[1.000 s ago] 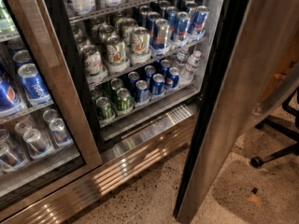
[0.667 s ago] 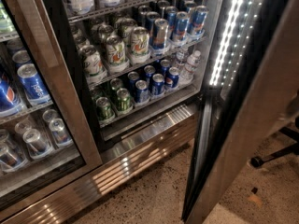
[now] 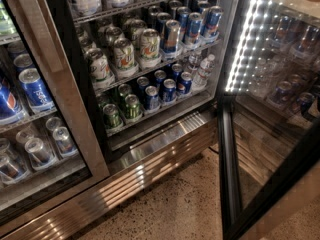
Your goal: Open right fridge door
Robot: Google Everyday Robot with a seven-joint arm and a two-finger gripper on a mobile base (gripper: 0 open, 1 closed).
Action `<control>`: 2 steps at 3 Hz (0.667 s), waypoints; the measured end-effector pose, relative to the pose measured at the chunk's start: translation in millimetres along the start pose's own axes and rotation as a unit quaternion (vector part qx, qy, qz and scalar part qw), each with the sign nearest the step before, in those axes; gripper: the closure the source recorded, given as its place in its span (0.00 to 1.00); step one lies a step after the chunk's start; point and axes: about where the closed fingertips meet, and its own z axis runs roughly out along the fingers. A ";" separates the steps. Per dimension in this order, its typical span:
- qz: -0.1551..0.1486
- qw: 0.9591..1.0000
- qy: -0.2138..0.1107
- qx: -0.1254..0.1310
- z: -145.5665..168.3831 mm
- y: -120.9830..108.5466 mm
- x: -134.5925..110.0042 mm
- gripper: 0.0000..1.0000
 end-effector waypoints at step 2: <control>-0.001 0.996 -0.040 0.078 -37.6 1.3 -21.7 0.00</control>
Offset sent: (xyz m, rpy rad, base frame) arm -0.0227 0.0045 0.0262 -0.0121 -0.0617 -0.0580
